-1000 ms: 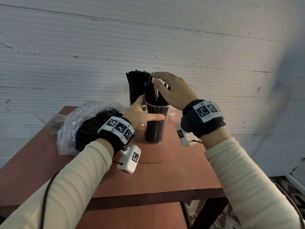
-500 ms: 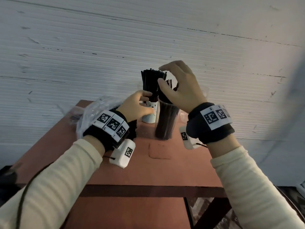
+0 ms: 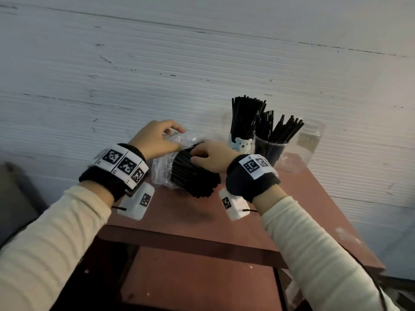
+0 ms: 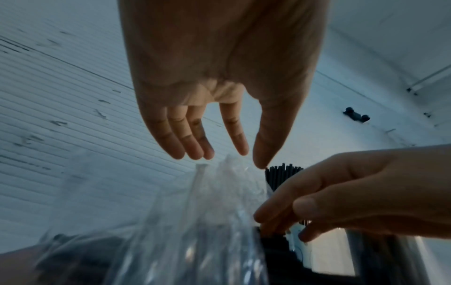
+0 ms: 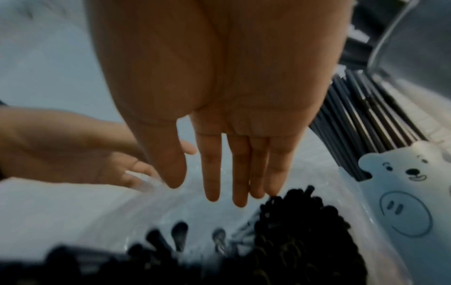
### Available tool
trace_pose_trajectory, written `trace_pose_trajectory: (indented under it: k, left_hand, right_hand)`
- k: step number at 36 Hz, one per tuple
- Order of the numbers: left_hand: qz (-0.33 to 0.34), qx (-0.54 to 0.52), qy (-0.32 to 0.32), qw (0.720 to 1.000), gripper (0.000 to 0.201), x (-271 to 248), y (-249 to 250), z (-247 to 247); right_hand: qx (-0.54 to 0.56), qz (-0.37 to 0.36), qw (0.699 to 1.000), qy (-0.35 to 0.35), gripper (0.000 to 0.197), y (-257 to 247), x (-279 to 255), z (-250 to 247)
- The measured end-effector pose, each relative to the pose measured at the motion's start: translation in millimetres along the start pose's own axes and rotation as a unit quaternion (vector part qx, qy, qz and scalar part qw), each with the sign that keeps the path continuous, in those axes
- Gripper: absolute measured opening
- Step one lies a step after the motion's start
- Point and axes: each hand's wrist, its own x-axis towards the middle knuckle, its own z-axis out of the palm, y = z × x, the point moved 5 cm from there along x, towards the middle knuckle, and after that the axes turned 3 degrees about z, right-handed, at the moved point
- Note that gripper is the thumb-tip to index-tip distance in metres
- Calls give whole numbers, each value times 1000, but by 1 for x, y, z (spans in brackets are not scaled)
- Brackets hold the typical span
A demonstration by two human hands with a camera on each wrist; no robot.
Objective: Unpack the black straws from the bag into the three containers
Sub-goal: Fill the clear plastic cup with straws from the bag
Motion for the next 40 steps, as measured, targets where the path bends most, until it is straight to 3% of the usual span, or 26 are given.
trace_pose_trajectory:
  k: [6, 12, 23, 29, 40]
  left_hand:
    - [-19, 10, -65, 998, 47, -5, -10, 12]
    - [-22, 4, -21, 1000, 46, -2, -10, 7]
    - [-10, 1, 9, 1000, 44, 6, -6, 4]
    - [-13, 0, 4, 1000, 43, 5, -11, 5]
    - [-9, -24, -6, 1000, 31, 1, -15, 9]
  right_hand:
    - [-68, 13, 997, -29, 43, -4, 15, 14]
    - [-115, 8, 993, -38, 47, -9, 21, 20]
    - [-103, -41, 991, -71, 44, -22, 17, 21]
    - [-64, 3, 994, -89, 33, -16, 22, 25]
    - [2, 10, 999, -30, 41, 0, 20, 13]
